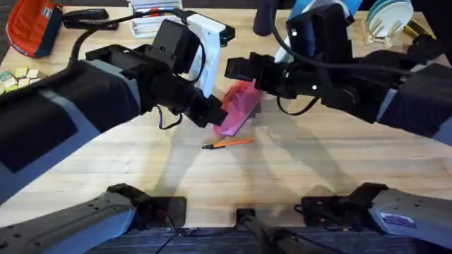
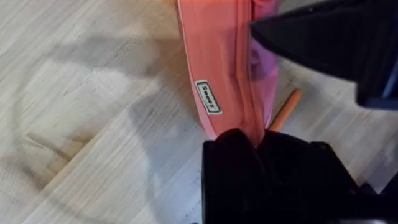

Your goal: Unzip the bag, pick up the pens from the table one at a time and place them inside, then zip the bag closed.

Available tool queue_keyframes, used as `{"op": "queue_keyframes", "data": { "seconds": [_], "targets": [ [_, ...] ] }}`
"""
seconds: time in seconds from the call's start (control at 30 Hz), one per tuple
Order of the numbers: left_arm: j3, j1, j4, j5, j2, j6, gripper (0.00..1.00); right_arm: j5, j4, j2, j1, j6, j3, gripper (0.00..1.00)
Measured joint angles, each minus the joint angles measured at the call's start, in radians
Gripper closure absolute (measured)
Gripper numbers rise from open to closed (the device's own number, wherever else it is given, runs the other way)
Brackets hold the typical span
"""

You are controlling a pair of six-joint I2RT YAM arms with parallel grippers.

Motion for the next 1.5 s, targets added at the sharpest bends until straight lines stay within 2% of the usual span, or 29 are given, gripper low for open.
{"op": "queue_keyframes", "data": {
  "seconds": [0.23, 0.6, 0.73, 0.77, 0.93, 1.13, 1.2, 1.5],
  "targets": [
    [0.000, 0.000, 0.000, 0.001, 0.000, 0.000, 0.959, 0.000, 0.009, 0.015, 0.005, 0.030, 0.000, 0.071],
    [0.000, 0.000, 0.000, 0.002, 0.000, 0.000, 0.959, 0.012, 0.016, 0.074, 0.005, 0.048, 0.000, 0.564],
    [0.000, 0.000, 0.000, 0.001, 0.000, 0.000, 0.959, 0.016, 0.016, 0.076, 0.005, 0.048, 0.000, 0.667],
    [0.000, 0.000, 0.000, 0.002, 0.000, 0.000, 0.959, 0.016, 0.016, 0.076, 0.005, 0.051, 0.000, 0.727],
    [0.000, 0.000, 0.000, 0.001, 0.000, 0.000, 0.959, 0.016, 0.016, 0.076, 0.005, 0.051, 0.000, 0.843],
    [0.000, 0.000, 0.000, 0.001, 0.000, 0.000, 0.959, 0.018, 0.016, 0.076, 0.005, 0.051, 0.000, 0.907],
    [0.000, 0.000, 0.000, 0.002, 0.000, 0.000, 0.959, 0.018, 0.016, 0.076, 0.005, 0.053, 0.000, 0.959],
    [0.000, 0.000, 0.000, 0.002, 0.000, 0.000, 0.959, 0.018, 0.016, 0.076, 0.005, 0.051, 0.000, 0.968]
  ]
}}
